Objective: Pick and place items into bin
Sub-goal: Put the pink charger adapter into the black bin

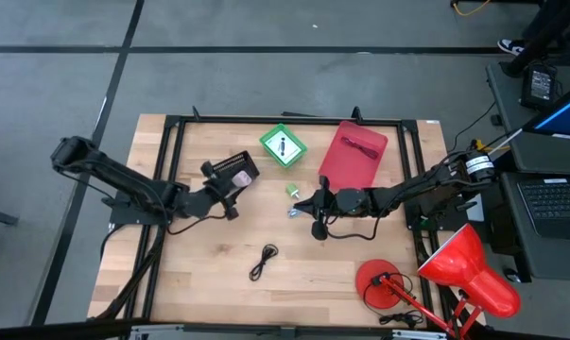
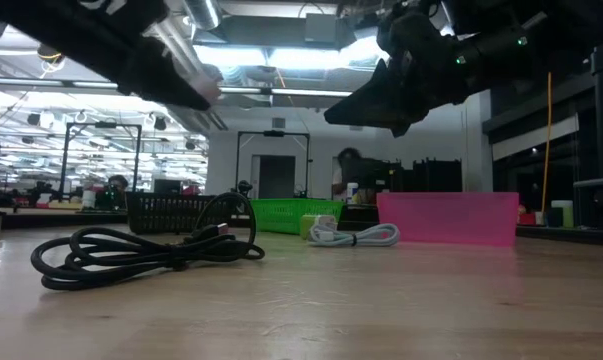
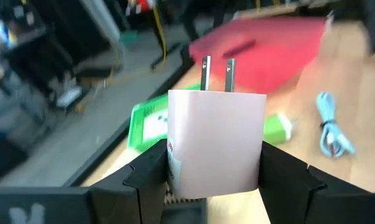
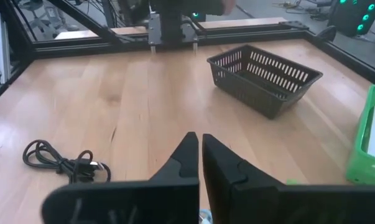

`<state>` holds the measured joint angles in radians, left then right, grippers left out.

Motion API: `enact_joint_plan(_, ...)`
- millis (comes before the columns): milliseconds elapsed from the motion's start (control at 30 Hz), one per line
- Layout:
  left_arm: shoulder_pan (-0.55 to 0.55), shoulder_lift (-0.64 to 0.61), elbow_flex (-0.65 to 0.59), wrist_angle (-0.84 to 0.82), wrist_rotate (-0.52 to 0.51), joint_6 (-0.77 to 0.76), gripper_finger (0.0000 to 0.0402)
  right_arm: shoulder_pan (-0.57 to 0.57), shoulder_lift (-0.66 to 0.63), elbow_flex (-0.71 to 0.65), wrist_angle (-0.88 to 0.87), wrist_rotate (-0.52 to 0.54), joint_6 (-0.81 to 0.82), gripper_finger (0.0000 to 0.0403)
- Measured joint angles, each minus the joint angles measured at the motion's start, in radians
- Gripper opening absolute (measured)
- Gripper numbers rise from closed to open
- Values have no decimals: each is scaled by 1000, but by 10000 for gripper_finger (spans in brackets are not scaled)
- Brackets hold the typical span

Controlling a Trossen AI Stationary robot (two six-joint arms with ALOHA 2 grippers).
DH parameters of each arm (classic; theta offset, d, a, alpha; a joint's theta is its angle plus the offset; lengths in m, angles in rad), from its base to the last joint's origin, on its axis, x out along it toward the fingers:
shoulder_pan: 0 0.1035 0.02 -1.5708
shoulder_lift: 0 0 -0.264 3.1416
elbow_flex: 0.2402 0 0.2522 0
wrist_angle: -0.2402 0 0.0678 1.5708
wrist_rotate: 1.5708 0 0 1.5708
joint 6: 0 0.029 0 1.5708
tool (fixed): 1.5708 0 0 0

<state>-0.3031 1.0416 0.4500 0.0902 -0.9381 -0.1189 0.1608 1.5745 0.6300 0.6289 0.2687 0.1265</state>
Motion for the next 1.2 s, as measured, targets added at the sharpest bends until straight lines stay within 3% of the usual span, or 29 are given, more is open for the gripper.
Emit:
enact_joint_plan(200, 78, 0, 170, -428, 77, -225, 199, 0, 0, 0, -1, 0, -2, 5)
enact_joint_plan(400, 173, 0, 237, -617, 211, -313, 199, 0, 0, 0, -3, 0, -13, 5)
enact_joint_plan(600, 256, 0, 242, -671, 358, -314, 199, 0, 0, 0, -5, 0, -24, 5)
enact_joint_plan(1200, 472, 4, 243, -701, 523, -190, 199, -31, 0, 1, -4, 0, -27, 5)
